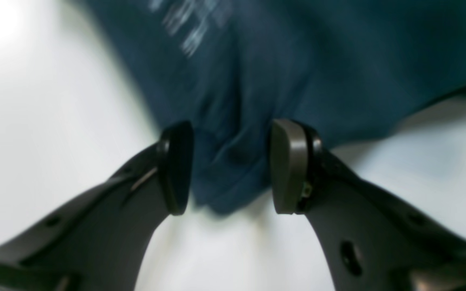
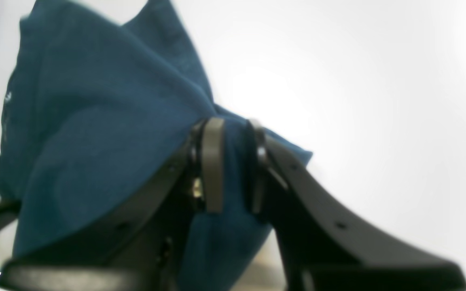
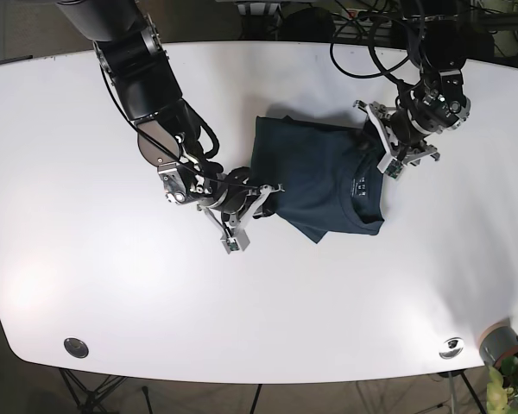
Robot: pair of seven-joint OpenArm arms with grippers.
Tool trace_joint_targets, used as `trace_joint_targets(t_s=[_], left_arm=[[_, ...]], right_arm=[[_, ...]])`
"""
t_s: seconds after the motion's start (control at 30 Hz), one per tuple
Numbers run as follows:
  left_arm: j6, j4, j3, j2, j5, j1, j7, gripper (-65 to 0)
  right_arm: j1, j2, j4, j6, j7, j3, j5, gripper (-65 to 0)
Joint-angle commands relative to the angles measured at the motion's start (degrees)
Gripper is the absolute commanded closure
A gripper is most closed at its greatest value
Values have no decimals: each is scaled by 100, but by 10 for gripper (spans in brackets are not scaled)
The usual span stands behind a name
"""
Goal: Fold the T-shirt properly
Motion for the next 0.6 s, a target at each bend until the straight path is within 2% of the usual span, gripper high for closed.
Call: trace_joint_targets(t_s=[0.0, 0.07, 0.13, 0.3, 0.57], left_arm=[[-6, -117, -112, -44, 22, -109, -283, -274], [-6, -196, -139, -70, 22, -162, -397, -274], [-6, -213, -139, -290, 13, -179, -459, -274], [-6, -178, -139, -413, 4, -206, -459, -274], [-6, 587, -139, -404, 4, -83, -432, -274]], right_arm=[[95, 29, 26, 143, 64, 41, -137, -89], [86, 56, 52, 293, 81, 41, -199, -89], [69, 73, 70, 354, 72, 41, -172, -89], [69, 196, 149, 372, 55, 41, -137, -86], [-116, 319, 1266, 345, -174, 41, -137, -87]])
